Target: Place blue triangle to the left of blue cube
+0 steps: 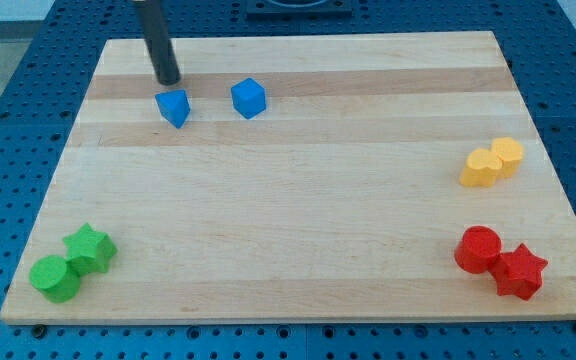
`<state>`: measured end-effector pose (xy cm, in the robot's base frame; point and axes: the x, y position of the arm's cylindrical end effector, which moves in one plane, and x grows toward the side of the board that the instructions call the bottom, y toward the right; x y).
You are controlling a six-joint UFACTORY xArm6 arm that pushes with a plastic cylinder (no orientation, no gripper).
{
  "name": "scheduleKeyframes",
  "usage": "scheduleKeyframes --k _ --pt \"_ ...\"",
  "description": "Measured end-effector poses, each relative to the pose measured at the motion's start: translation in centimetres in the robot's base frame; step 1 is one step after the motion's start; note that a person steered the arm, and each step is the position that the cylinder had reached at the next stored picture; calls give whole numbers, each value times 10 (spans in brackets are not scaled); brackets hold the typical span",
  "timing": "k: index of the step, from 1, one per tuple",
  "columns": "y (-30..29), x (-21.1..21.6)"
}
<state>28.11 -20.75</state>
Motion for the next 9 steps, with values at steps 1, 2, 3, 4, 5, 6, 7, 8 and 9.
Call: scheduleKeyframes --k 1,2,3,4,5,6,7,8,9 --pt "-49 0" --pt "-39 26" --pt "-26 50" --pt "-26 49" --pt "-11 45" --pt "28 48" --pt "30 48" --pt "58 48" --pt "40 37"
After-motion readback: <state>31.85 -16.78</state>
